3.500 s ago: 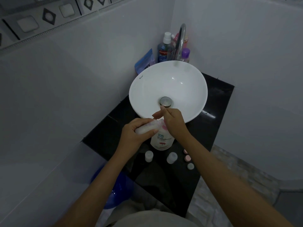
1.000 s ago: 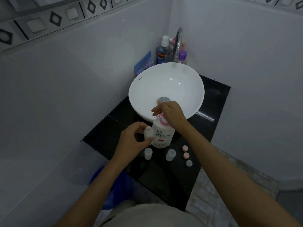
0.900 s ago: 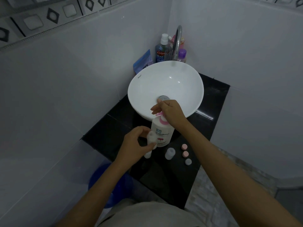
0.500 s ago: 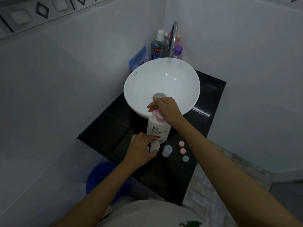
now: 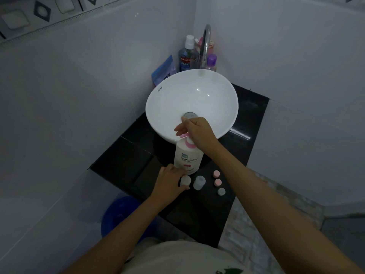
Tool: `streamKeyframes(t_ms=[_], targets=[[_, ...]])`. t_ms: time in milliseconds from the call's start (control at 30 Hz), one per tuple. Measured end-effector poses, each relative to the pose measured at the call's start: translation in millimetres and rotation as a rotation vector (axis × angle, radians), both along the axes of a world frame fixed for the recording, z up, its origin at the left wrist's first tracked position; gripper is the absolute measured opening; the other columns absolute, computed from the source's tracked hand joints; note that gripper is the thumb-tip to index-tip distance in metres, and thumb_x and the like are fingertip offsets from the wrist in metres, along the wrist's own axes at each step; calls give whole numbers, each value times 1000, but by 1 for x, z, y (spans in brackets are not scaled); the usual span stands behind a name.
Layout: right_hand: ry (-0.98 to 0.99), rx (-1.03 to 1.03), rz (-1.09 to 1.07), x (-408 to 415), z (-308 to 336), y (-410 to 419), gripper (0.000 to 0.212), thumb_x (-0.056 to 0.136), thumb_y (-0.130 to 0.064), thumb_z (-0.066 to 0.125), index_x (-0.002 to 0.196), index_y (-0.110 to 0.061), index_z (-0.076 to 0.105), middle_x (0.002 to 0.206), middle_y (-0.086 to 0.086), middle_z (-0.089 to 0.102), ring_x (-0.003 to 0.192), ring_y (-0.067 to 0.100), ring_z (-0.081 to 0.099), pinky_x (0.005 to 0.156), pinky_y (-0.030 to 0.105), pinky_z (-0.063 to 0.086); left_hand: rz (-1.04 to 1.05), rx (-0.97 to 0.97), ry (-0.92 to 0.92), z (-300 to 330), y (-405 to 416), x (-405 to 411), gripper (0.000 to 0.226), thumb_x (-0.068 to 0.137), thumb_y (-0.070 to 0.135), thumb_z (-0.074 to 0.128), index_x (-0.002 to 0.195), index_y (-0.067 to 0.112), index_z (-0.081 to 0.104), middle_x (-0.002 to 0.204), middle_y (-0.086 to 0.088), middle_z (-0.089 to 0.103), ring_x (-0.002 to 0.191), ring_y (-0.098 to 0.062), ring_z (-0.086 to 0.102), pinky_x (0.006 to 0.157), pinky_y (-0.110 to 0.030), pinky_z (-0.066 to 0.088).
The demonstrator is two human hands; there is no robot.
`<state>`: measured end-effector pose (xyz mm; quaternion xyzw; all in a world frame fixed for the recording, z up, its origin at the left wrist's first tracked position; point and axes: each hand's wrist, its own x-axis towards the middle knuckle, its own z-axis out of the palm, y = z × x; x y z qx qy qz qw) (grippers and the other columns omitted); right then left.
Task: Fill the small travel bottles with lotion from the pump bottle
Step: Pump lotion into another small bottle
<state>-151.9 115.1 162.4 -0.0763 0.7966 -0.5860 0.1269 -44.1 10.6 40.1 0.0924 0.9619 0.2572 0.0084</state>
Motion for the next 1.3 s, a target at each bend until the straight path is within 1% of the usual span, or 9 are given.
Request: streamKeyframes(t_ms=[167,433,567,667,767,900,1067,1200,1300], targets=[[5,-7,-6,0,-1,1,42,98,-24,42,83,1,72,77,14,70,60,6,65,77,30,54,-28,-27,45,-2,-1,3,54,67,44,77,113,20,61,113,5,65,108,-15,52,85,-25,29],[-7,-4,-9,0,0,0,43,99,-24,41,86,4,71,81,17,70,57,3,64,71,20,53,-172,-169,228,8,16,-3,51,55,46,83,97,19,69,93,2,72,93,-19,65,76,-32,51],[-9,-8,-8,1,0,0,43,99,-24,41,87,4,71,76,12,68,56,1,64,67,15,52,-236,-240,196,4,28,-7,50,54,48,83,94,21,71,85,4,73,85,-18,65,74,-29,48],[-2,-1,-10,1,1,1,43,99,-23,40,87,5,71,77,12,68,55,0,63,65,12,51,-238,-285,197,6,35,-7,50,49,50,84,89,23,73,79,7,72,79,-15,66,76,-24,33],[-2,-4,-11,1,1,0,43,99,-23,41,88,5,71,76,12,68,53,-1,62,62,9,50,-236,-301,169,5,40,-7,47,45,50,84,83,24,74,75,9,70,75,-14,65,75,-24,35],[-2,2,-10,1,1,1,43,99,-24,41,87,4,71,74,10,68,55,0,63,67,14,51,-212,-281,159,5,44,-7,39,47,46,84,76,24,70,73,8,68,75,-15,64,76,-25,29],[9,14,-1,2,1,1,43,99,-25,40,88,3,71,75,11,68,54,-1,63,64,9,49,-138,158,47,21,41,8,25,73,30,72,92,17,64,89,1,68,89,-16,61,88,-31,45],[15,9,1,2,3,1,43,99,-23,39,89,4,71,74,9,67,54,-3,62,61,6,47,87,626,-135,53,26,21,30,73,18,74,97,24,58,99,8,64,95,-1,58,86,-16,47],[1,-6,-3,3,4,2,43,99,-23,40,88,4,71,71,6,67,53,-2,62,60,8,47,257,795,-161,72,7,23,31,74,12,73,97,26,57,102,6,65,96,-2,62,82,-21,52]])
